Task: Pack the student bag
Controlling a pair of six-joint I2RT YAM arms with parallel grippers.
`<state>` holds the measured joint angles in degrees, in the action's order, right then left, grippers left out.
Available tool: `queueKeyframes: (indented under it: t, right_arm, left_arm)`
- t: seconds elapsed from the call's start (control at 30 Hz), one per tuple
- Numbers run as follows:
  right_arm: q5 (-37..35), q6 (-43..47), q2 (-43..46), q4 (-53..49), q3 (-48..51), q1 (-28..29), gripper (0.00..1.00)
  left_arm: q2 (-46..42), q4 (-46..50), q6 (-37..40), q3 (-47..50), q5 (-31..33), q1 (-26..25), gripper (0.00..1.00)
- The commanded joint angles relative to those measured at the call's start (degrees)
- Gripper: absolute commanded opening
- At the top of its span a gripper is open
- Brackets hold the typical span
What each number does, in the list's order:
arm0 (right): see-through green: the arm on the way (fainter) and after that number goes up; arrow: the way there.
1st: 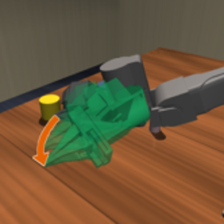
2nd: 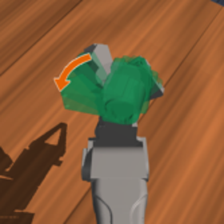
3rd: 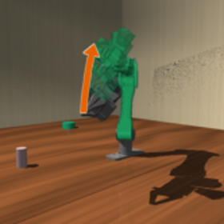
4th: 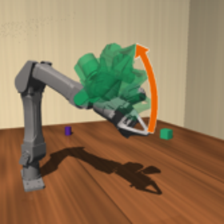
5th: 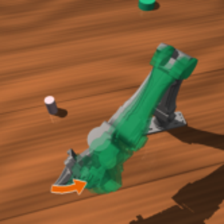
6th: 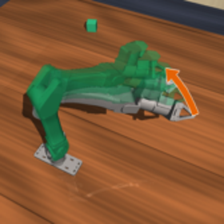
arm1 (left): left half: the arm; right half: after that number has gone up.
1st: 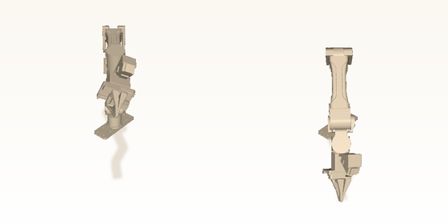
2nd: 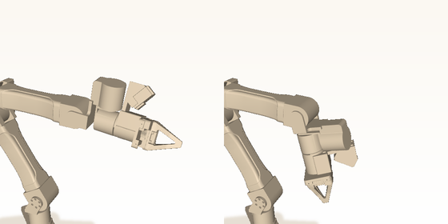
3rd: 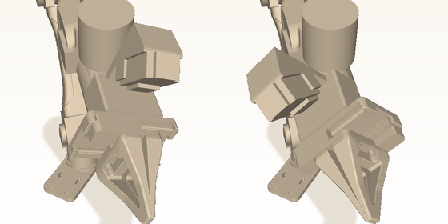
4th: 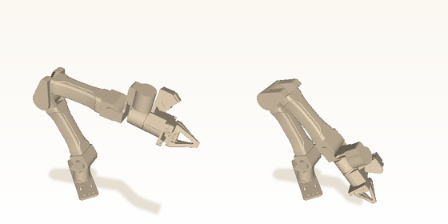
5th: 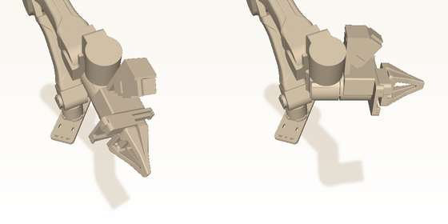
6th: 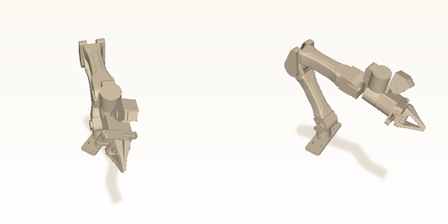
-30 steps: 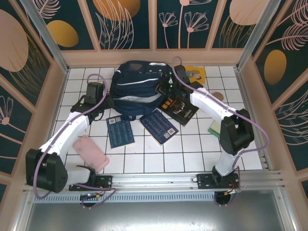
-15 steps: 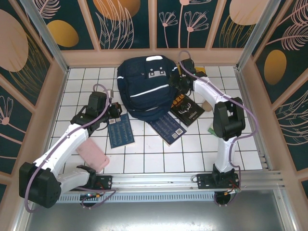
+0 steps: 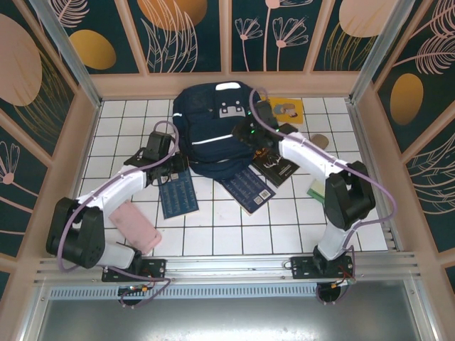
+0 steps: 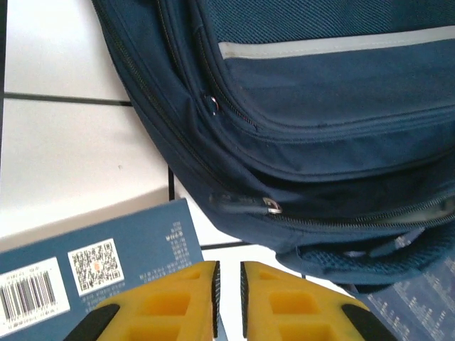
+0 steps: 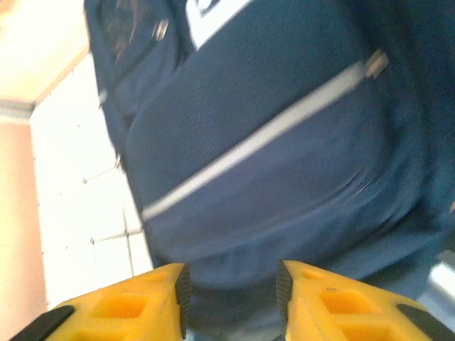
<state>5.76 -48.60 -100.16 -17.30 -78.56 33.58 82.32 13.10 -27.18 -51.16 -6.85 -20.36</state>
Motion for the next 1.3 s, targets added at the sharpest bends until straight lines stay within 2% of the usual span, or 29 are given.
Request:
queueKeyframes:
  t: [0.0, 0.1, 0.2, 0.33, 0.5, 0.73, 0.97, 1.27]
  right_arm:
    - [5.35, -5.67, -1.22, 8.12, 3.96, 3.7, 0.32]
    - [6.64, -7.03, -4.88, 10.41, 3.93, 6.0, 0.25]
    - [7.42, -7.92, -7.76, 11.2, 4.8, 7.04, 0.23]
    - [5.53, -7.74, -8.56, 11.41, 8.42, 7.44, 0.21]
    - [3.65, -7.11, -9.55, 11.49, 11.62, 7.33, 0.19]
    - [3.57, -6.72, -10.58, 11.97, 10.35, 7.55, 0.2]
    - [3.47, -6.56, -10.79, 11.45, 9.05, 7.63, 0.2]
    - [3.64, -6.51, -11.38, 11.29, 8.52, 7.66, 0.2]
  left_arm:
    - [2.66, -0.01, 3.49, -3.82, 2.29, 0.14, 0.18]
    - [5.15, -0.01, 3.19, -6.13, 2.75, 1.03, 0.24]
    - [8.31, -0.24, 2.2, -8.03, -0.71, 2.59, 0.3]
    - [11.82, -0.1, 0.24, -9.6, -5.97, 4.72, 0.33]
    - [14.22, -1.71, -0.68, -9.31, -12.94, 5.07, 0.34]
    - [17.56, -5.41, -4.0, -9.21, -19.85, 5.08, 0.35]
    - [20.51, -0.59, -4.89, -11.01, -16.45, 5.07, 0.35]
    - [18.48, -1.34, -7.98, -10.02, -19.8, 5.11, 0.3]
